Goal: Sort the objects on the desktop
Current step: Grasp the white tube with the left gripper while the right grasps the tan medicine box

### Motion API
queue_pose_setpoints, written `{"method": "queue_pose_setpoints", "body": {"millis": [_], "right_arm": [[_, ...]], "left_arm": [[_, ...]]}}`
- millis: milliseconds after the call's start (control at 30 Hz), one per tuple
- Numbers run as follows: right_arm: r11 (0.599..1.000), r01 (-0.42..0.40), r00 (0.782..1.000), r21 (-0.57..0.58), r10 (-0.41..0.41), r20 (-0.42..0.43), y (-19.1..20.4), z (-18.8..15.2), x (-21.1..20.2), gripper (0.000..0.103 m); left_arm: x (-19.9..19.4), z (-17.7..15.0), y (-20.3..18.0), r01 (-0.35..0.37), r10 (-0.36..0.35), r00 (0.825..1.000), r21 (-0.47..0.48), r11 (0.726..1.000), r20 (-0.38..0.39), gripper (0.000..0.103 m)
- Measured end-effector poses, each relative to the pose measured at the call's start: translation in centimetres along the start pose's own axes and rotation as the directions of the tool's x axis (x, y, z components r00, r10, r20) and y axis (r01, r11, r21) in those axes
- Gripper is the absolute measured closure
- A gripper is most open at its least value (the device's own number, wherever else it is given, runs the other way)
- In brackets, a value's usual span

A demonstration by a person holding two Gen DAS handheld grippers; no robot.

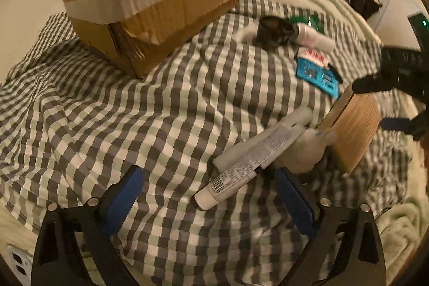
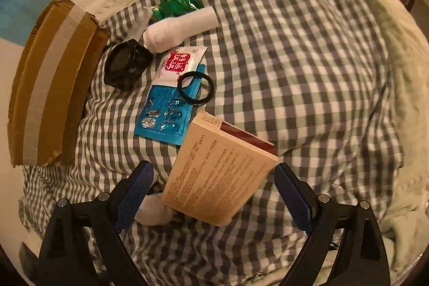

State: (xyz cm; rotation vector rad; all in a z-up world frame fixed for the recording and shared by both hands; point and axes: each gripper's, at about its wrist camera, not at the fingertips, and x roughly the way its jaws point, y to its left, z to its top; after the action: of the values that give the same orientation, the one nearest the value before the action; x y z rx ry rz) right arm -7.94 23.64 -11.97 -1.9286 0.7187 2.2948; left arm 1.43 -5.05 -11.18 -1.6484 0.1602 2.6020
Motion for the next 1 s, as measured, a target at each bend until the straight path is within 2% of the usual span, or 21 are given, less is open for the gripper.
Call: {"method": "queue_pose_setpoints", "body": {"millis": [100, 200, 300, 400, 500, 533, 567, 600, 633, 767, 1000], "right_arm": [[0.999, 0.033, 0.999, 0.007, -0.033, 0.003, -0.1, 0.0, 1.1, 0.009], [0.996, 0.058, 0.998, 0.073, -0.056, -0.028, -1.2, -0.2, 2.3, 0.009], [0.985, -0.001, 0.998, 0.17, 0.012, -0.061, -2.5, -0.4, 3.3, 0.009], [0.984, -0.02, 0.996, 0.176, 0.035, -0.079, -2.5, -0.4, 3.9, 0.009], [0.979, -0.042, 0.993, 0.198, 0.063, -0.103, -2.6, -0.6, 4.3, 0.009], [0.98, -0.047, 0.992, 0.194, 0.069, -0.106, -2.5, -0.7, 4.2, 0.01], [0.983, -0.053, 0.992, 0.179, 0.072, -0.105, -2.3, -0.8, 4.0, 0.014], [0.986, -0.057, 0.993, 0.157, 0.073, -0.096, -1.8, -0.7, 3.7, 0.02], [0.99, -0.046, 0.995, 0.132, 0.057, -0.085, -1.4, -0.6, 3.2, 0.02], [0.997, -0.047, 0.998, 0.057, 0.049, -0.035, -0.1, -0.8, 0.8, 0.021], [0.996, -0.045, 0.998, -0.075, 0.048, 0.04, 3.1, -0.7, -5.2, 0.021]], "left_arm": [[0.6, 0.3, 0.1, -0.002, 0.001, 1.0, -0.006, 1.0, -0.019, 0.013], [1.1, 0.4, 0.2, 0.016, -0.017, 0.999, -0.019, 1.0, -0.038, 0.017], [1.5, 0.2, -0.5, 0.022, -0.022, 0.998, 0.01, 1.0, -0.054, 0.018], [1.6, -0.1, -1.5, 0.027, -0.023, 0.998, 0.071, 0.997, -0.051, 0.018], [2.3, -0.4, -1.8, 0.026, -0.019, 0.997, 0.091, 0.996, -0.069, 0.018], [2.5, -0.4, -1.8, 0.026, -0.019, 0.997, 0.092, 0.995, -0.073, 0.026], [2.7, -0.4, -1.7, 0.022, -0.015, 0.997, 0.092, 0.996, -0.078, 0.035], [2.9, -0.3, -1.7, 0.019, -0.011, 0.996, 0.09, 0.996, -0.092, 0.058], [3.1, -0.3, -1.6, 0.021, -0.012, 0.995, 0.088, 0.996, -0.103, 0.066], [2.1, 0.2, -1.8, 0.017, -0.012, 0.998, 0.091, 0.996, -0.06, 0.082], [-0.7, 1.6, -0.6, 0.073, -0.074, 0.997, 0.051, 0.996, 0.02, 0.084]]}}
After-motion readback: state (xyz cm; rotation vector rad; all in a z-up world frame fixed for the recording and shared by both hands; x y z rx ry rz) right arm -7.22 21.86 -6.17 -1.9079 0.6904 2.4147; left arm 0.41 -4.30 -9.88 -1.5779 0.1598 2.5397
